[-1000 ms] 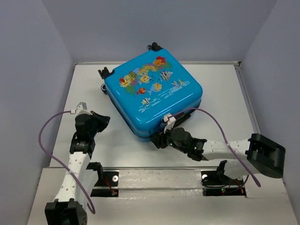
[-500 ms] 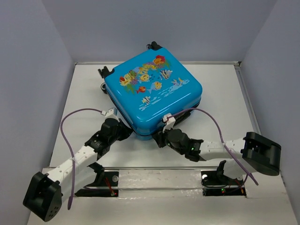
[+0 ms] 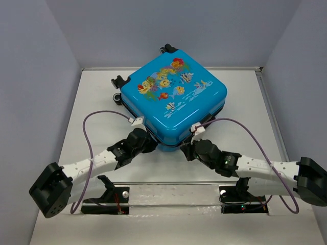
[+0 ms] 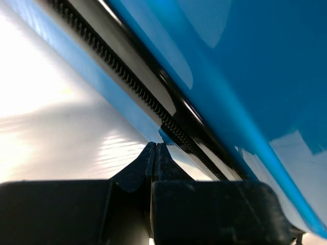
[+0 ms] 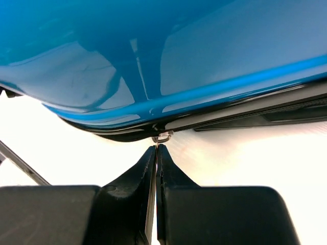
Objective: Pack the luggage
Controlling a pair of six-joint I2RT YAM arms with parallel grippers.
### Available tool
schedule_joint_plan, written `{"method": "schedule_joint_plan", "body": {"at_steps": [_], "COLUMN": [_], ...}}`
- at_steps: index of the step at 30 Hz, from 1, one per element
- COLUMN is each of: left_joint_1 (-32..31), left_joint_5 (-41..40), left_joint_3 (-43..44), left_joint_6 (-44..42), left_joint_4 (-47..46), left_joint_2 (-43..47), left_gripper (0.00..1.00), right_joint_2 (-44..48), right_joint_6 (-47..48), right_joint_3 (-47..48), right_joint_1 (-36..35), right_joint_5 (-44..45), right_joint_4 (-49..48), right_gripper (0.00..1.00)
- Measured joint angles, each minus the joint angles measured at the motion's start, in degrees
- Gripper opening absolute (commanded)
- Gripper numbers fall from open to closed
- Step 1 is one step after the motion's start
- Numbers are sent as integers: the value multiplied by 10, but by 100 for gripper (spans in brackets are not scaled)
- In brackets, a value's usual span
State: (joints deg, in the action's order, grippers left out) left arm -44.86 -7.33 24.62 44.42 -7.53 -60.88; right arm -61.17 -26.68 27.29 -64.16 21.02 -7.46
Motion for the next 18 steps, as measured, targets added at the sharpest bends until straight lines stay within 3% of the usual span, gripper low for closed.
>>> {"method": "schedule_joint_plan", "body": {"at_steps": [5, 10, 12, 14, 15, 17, 18], "left_joint_1": [-38, -53, -54, -53, -53, -54, -55], "left_joint_5": [-20, -30, -32, -34, -34, -34, -37], "left_joint_3": [53, 104, 121, 137, 146, 159, 163], "left_joint_6": [11, 12, 10, 0, -8, -30, -43], "left_joint_4": [-10, -2, 2, 6, 8, 22, 36], "left_joint_2": [-70, -124, -144, -158, -164, -167, -164], "left_gripper": [6, 6, 10, 20, 37, 54, 70], "right_joint_2": [0, -75, -111, -133, -143, -155, -155], "right_joint_6": [-11, -24, -29, -35, -39, -47, -51], "right_joint_3": [7, 69, 89, 98, 101, 102, 102], "right_joint_1": [-31, -92, -100, -104, -107, -111, -113], "right_joint_5": [7, 96, 132, 166, 185, 210, 218], "right_joint_4": [28, 37, 38, 27, 19, 9, 7], "right_gripper": [7, 7, 7, 7, 7, 7, 7]}}
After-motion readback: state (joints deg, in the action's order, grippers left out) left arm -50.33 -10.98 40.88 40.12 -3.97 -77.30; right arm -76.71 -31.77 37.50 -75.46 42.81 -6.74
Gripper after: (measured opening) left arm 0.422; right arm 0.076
